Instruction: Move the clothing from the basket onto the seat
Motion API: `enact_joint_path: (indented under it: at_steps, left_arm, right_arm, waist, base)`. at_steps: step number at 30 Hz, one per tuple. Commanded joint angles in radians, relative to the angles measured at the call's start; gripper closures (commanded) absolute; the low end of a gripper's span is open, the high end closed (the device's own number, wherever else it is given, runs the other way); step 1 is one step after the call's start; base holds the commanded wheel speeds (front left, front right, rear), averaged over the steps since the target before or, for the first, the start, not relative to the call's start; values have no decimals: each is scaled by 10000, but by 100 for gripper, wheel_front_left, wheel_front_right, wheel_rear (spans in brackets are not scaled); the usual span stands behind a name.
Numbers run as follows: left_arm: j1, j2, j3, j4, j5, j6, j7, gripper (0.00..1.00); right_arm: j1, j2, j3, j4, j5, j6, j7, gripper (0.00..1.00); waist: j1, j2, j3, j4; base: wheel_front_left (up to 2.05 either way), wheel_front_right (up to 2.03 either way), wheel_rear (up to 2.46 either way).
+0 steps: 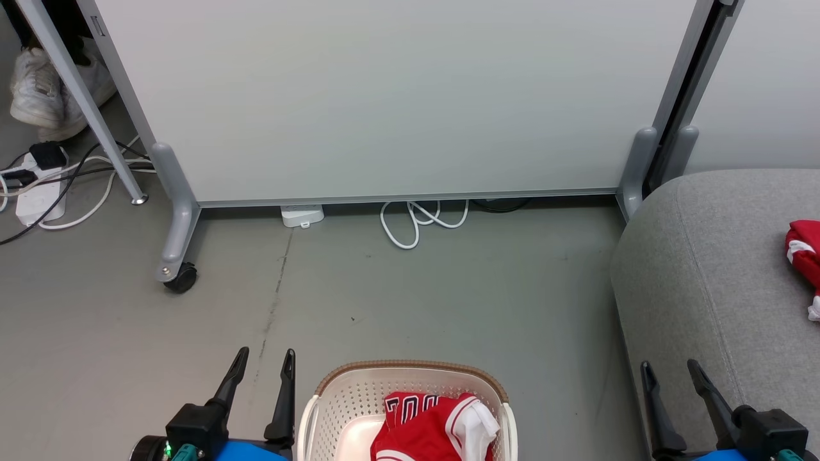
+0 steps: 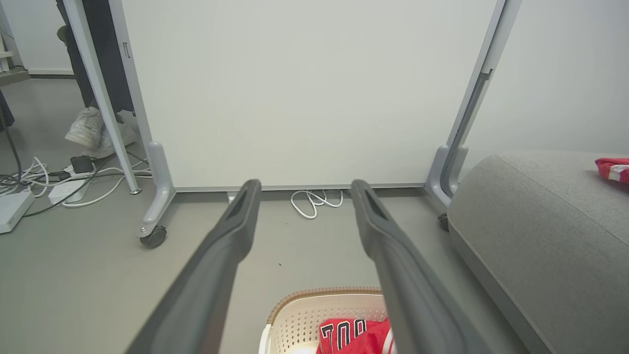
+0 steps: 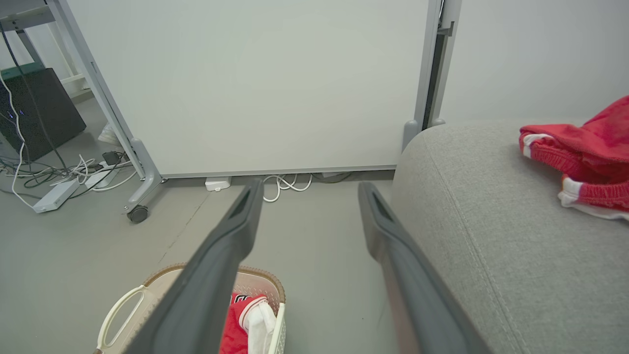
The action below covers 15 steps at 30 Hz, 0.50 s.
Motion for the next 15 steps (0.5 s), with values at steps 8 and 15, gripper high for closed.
enact_joint_path:
  at_steps: [8, 15]
  left_arm:
    - [-21, -22, -40, -37, 28, -11, -26, 0]
    - [-97, -30, -228, 86, -34, -11, -26, 0]
  right_arm:
    - [-110, 21, 43, 0, -57, 5, -30, 0]
    - [-207, 21, 171, -121, -20, 5, -12, 0]
  waist:
    - [-1, 0, 57, -51]
    - [-1, 0, 315, -237]
  base:
    - [0, 0, 0]
    - [0, 0, 0]
